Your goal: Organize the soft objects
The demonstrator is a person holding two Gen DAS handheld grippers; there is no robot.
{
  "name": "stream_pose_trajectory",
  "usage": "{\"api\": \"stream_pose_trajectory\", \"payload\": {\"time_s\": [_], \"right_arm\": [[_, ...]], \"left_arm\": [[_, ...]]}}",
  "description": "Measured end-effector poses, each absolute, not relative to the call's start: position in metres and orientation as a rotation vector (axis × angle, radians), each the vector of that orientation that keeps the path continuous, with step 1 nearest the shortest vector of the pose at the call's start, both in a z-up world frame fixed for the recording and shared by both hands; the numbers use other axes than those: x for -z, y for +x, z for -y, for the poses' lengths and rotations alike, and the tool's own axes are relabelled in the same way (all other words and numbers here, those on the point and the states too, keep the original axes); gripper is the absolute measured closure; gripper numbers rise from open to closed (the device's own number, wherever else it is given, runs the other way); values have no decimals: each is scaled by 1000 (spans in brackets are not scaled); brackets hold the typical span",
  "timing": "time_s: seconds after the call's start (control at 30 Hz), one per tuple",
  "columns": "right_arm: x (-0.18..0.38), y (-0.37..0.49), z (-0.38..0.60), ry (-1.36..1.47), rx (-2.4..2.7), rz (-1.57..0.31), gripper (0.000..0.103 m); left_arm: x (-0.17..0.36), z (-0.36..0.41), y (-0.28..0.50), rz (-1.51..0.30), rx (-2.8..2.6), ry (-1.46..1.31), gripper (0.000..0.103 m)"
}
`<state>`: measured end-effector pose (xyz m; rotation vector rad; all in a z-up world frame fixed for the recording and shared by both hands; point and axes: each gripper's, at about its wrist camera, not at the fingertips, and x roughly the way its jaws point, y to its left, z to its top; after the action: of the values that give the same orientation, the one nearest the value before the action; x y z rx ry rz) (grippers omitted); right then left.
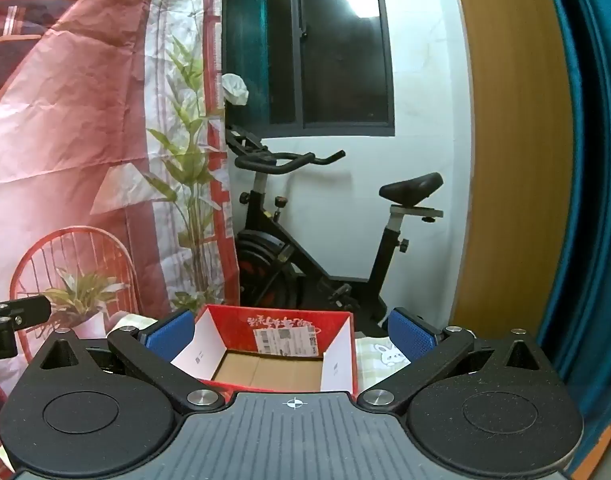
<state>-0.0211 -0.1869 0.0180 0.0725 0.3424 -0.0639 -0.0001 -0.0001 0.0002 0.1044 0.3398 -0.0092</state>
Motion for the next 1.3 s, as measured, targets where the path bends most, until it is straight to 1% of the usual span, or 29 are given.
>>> {"api": "stream_pose_trajectory", "payload": {"time_s": [1.3], "right_arm": [[-17, -22, 190, 94, 66, -345, 0]], "left_arm": [[2, -2, -4, -338, -4, 100, 0]]}}
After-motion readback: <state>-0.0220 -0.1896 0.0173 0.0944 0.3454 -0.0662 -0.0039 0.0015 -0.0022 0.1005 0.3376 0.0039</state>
